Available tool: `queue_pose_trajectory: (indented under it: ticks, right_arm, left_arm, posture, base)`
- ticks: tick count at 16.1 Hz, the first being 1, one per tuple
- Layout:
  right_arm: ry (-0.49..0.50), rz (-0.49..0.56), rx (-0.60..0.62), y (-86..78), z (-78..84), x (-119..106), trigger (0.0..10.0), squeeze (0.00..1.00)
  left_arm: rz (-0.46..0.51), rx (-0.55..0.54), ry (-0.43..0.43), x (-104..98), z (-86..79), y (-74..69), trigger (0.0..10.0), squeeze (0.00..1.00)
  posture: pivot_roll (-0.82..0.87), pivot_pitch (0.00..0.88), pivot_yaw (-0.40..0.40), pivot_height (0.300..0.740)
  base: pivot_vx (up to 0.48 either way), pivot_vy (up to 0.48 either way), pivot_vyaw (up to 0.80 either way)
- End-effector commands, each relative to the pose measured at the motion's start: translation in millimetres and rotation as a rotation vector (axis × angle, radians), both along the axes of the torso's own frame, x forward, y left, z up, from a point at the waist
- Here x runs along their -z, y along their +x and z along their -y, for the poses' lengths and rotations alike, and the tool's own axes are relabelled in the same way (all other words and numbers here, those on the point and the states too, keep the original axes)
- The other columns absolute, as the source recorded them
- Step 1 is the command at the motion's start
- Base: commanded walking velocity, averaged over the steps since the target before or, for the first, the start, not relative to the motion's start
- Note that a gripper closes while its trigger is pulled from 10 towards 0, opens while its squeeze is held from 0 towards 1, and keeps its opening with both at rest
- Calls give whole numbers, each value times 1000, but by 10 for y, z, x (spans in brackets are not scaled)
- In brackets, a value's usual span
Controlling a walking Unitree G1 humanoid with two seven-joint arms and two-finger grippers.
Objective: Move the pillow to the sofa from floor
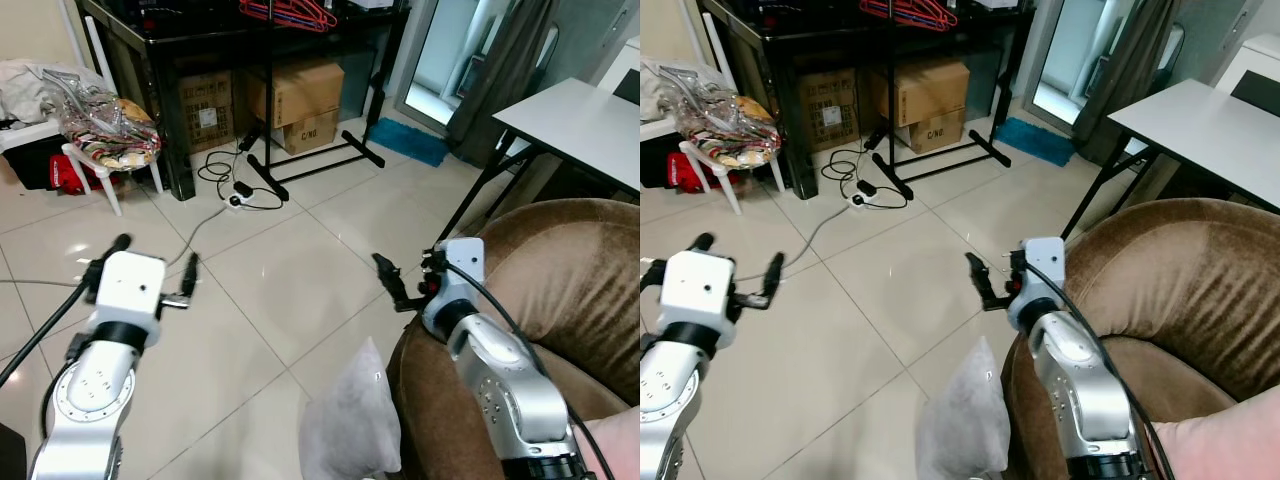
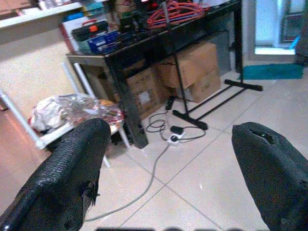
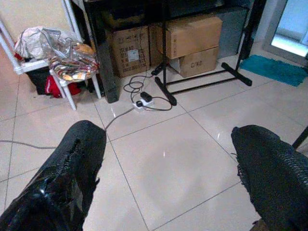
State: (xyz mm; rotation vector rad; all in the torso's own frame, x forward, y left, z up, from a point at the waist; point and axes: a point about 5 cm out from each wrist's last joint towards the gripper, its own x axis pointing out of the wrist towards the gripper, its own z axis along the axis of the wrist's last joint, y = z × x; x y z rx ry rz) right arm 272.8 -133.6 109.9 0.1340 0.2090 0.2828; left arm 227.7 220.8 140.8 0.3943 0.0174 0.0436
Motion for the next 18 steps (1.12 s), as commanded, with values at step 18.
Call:
queue_pose_trajectory:
  ticks: [18]
  right_arm:
    - [-15, -82, -36, -13, 33, 202, 10000, 0]
  left_arm:
    - [23, -46, -9, 62, -53, -29, 10000, 63]
  posture:
    - [33, 0, -81, 581]
  base:
    - [0, 0, 0]
